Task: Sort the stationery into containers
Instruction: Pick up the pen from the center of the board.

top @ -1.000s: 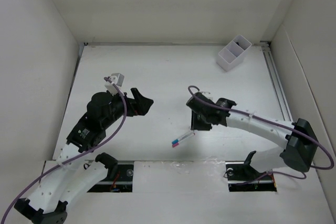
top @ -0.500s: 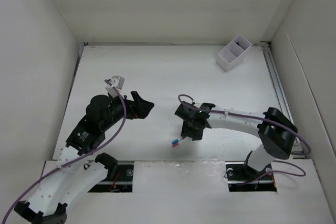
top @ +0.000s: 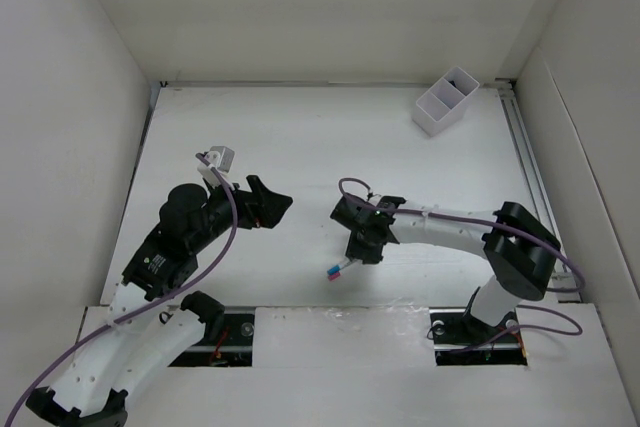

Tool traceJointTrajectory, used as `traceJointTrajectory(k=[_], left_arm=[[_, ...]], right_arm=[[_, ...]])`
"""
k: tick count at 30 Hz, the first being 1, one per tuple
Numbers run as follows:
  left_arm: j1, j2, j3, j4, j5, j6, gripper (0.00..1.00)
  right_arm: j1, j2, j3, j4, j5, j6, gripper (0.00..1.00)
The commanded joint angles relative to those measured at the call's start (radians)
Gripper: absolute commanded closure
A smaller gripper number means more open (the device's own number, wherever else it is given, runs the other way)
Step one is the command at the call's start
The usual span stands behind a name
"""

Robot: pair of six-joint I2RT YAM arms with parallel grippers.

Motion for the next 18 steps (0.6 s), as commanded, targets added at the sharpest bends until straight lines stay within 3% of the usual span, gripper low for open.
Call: traceJointTrajectory(k=[1, 4, 8, 11, 15, 18], left_arm=[[0.002, -0.006, 0.018, 0.022, 0.000, 0.008, 0.00], [0.002, -0.006, 0.018, 0.022, 0.000, 0.008, 0.00], [0.002, 0.003, 0.018, 0.022, -0.009, 0.008, 0.00], [0.002, 0.003, 0.018, 0.022, -0.009, 0.008, 0.00], [0.002, 0.003, 0.018, 0.022, -0.018, 0.008, 0.00], [0.002, 0.003, 0.018, 0.022, -0.018, 0.008, 0.00]], right_arm=[[-0.007, -0.004, -0.005, 0.002, 0.046, 0.023, 0.61], [-0.007, 0.018, -0.005, -0.008, 0.058, 0.012, 0.65], [-0.018, 0.042, -0.005, -0.020, 0.086, 0.003, 0.78], [-0.027, 0.042, -0.005, -0.052, 0.110, 0.003, 0.78], [-0.038, 0.019, -0.016, -0.063, 0.121, -0.006, 0.53], [-0.047, 0.019, -0.035, -0.051, 0.121, -0.017, 0.51]])
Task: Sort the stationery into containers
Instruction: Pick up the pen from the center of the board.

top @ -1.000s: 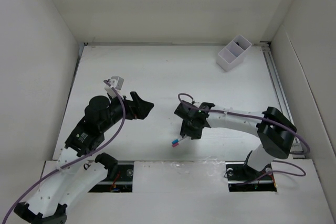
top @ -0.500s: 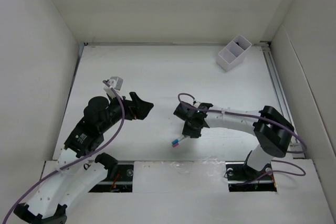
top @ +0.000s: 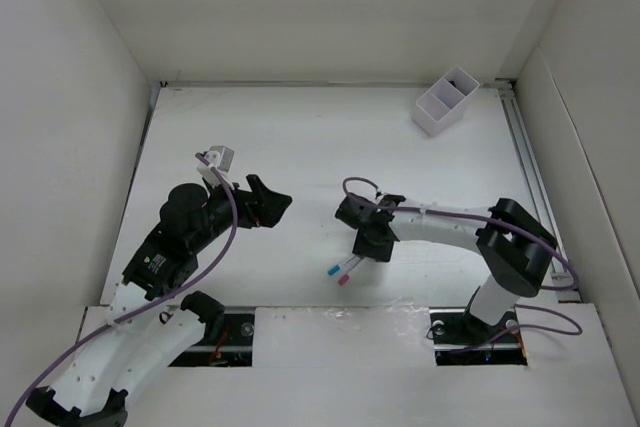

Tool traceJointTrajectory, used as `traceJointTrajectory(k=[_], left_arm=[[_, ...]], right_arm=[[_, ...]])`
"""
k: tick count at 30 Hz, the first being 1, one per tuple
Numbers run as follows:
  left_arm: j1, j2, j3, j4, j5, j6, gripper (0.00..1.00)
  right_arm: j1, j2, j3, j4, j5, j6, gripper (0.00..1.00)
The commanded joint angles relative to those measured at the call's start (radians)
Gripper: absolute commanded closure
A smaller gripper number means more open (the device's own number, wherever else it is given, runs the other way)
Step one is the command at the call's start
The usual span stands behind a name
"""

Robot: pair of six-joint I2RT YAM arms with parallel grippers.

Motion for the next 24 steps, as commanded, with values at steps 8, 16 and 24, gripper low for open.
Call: traceJointTrajectory(k=[8, 16, 24], left_arm=[[0.002, 0.010, 0.018, 0.031, -0.006, 0.008, 0.00], [0.002, 0.019, 0.018, 0.031, -0.006, 0.008, 0.00], [0.002, 0.029, 0.018, 0.042, -0.006, -0.001, 0.00]], right_arm=[[-0.055, 0.025, -0.035, 0.009, 0.035, -0.037, 0.80], [-0.107, -0.148, 0.024, -0.093, 0.111, -0.047, 1.00], [-0.423, -0.167, 0.414, -0.042, 0.325, -0.348, 1.00]])
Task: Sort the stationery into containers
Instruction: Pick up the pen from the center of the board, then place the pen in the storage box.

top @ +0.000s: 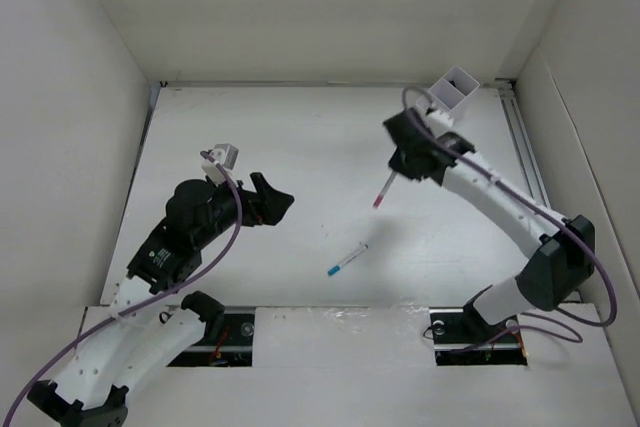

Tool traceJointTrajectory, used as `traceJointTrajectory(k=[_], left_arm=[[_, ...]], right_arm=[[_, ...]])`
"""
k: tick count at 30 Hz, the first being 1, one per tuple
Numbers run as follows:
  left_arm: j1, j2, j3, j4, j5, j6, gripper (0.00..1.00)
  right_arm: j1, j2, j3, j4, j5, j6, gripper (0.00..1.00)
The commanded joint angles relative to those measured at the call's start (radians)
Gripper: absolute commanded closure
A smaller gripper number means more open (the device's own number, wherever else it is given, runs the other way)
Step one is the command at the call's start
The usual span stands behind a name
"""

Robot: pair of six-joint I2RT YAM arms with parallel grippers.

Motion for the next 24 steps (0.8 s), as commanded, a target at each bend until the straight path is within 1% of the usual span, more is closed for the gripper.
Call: traceJointTrajectory(k=[1, 2, 3, 4, 5, 6, 8, 9, 10, 11, 12, 13, 14, 16, 21, 24], left_arm=[[0.002, 0.000, 0.018, 0.041, -0.002, 0.000, 0.00], [0.002, 0.010, 0.018, 0.041, -0.002, 0.000, 0.00], [0.002, 0.010, 0.028, 0.041, -0.002, 0.000, 0.00], [0.002, 0.010, 0.029, 0.041, -0.002, 0.000, 0.00], [0.002, 0.019, 0.038, 0.041, -0.002, 0.000, 0.00], [0.002, 0.019, 0.038, 0.041, -0.002, 0.000, 0.00], [0.002, 0.028, 0.038, 0.041, -0.012, 0.000, 0.00], [0.002, 0.028, 0.038, 0.041, -0.021, 0.000, 0.00], [0.002, 0.037, 0.038, 0.052, -0.021, 0.000, 0.00], [0.002, 0.037, 0.047, 0.052, -0.021, 0.000, 0.00], [0.002, 0.048, 0.047, 0.052, -0.021, 0.000, 0.00], [0.002, 0.048, 0.047, 0.061, -0.030, 0.000, 0.00], [0.002, 0.059, 0.047, 0.061, -0.030, 0.000, 0.00], [0.002, 0.071, 0.059, 0.061, -0.030, 0.000, 0.00], [0.002, 0.089, 0.078, 0.061, -0.042, 0.009, 0.00], [0.002, 0.099, 0.078, 0.052, -0.052, 0.009, 0.00]], right_arm=[[-0.170, 0.039, 0.180, 0.095, 0.214, -0.208, 1.00], [-0.237, 0.076, 0.285, 0.147, 0.266, -0.242, 1.00], [-0.269, 0.163, 0.345, 0.166, 0.311, -0.269, 1.00], [-0.300, 0.211, 0.408, 0.175, 0.348, -0.309, 1.00], [-0.328, 0.257, 0.467, 0.206, 0.418, -0.332, 1.00], [-0.366, 0.338, 0.563, 0.235, 0.454, -0.361, 1.00], [-0.392, 0.406, 0.642, 0.295, 0.514, -0.469, 1.00], [-0.412, 0.462, 0.698, 0.374, 0.547, -0.550, 1.00], [-0.412, 0.487, 0.723, 0.410, 0.566, -0.550, 1.00], [-0.425, 0.509, 0.737, 0.453, 0.583, -0.629, 1.00], [-0.425, 0.529, 0.746, 0.541, 0.607, -0.668, 1.00], [-0.434, 0.561, 0.756, 0.585, 0.620, -0.700, 1.00], [-0.434, 0.572, 0.756, 0.637, 0.630, -0.777, 1.00], [-0.434, 0.598, 0.752, 0.736, 0.652, -0.822, 1.00], [-0.445, 0.710, 0.843, 0.763, 0.652, -0.862, 1.00], [-0.445, 0.743, 0.854, 0.797, 0.652, -0.883, 1.00]])
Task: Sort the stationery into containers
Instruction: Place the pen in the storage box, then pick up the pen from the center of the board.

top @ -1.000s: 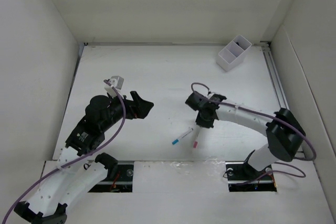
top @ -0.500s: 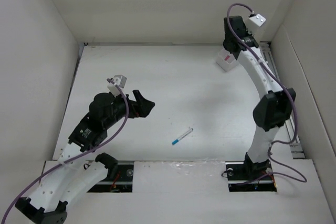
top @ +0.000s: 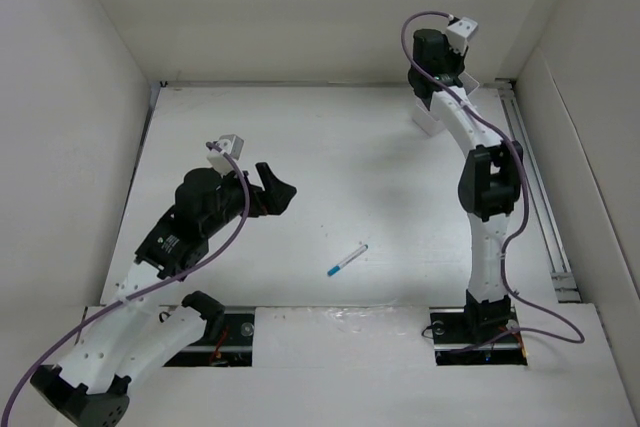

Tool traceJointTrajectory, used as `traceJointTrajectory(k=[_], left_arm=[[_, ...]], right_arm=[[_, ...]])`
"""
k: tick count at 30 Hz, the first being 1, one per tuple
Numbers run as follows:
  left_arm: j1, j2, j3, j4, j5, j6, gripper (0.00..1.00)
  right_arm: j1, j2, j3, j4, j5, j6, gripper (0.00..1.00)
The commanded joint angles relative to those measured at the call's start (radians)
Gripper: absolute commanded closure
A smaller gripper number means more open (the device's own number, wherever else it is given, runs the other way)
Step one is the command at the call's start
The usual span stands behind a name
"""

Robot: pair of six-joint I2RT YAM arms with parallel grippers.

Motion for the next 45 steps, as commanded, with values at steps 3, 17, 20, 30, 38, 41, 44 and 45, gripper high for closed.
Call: traceJointTrajectory(k=[3, 17, 20, 30, 38, 41, 44, 45], left_arm=[[0.002, 0.003, 0.033, 0.029, -0.015, 0.008, 0.00], [0.002, 0.023, 0.033, 0.038, -0.025, 0.008, 0.00], [0.002, 0.023, 0.033, 0.038, -0.025, 0.008, 0.00], [0.002, 0.014, 0.033, 0.029, -0.034, 0.008, 0.00], [0.002, -0.017, 0.043, -0.009, -0.025, 0.008, 0.00], [0.002, -0.040, 0.043, -0.020, -0.025, 0.008, 0.00], [0.002, -0.068, 0.032, -0.041, -0.025, 0.008, 0.00], [0.002, -0.068, 0.032, -0.041, -0.025, 0.008, 0.00]], right_arm=[[-0.006, 0.040, 0.055, 0.151, 0.041, -0.080, 1.00], [0.013, 0.121, 0.028, 0.205, 0.041, -0.111, 0.98], [0.013, 0.121, 0.005, 0.205, 0.050, -0.100, 0.94], [0.053, 0.020, -0.075, 0.205, 0.016, -0.060, 0.34], [0.185, -0.303, -0.270, -0.087, -0.158, 0.163, 0.60], [0.230, -0.382, -0.357, -0.360, -0.388, 0.367, 1.00], [0.301, -0.503, -0.490, -0.481, -0.589, 0.417, 1.00], [0.321, -0.556, -0.577, -0.513, -0.625, 0.436, 1.00]])
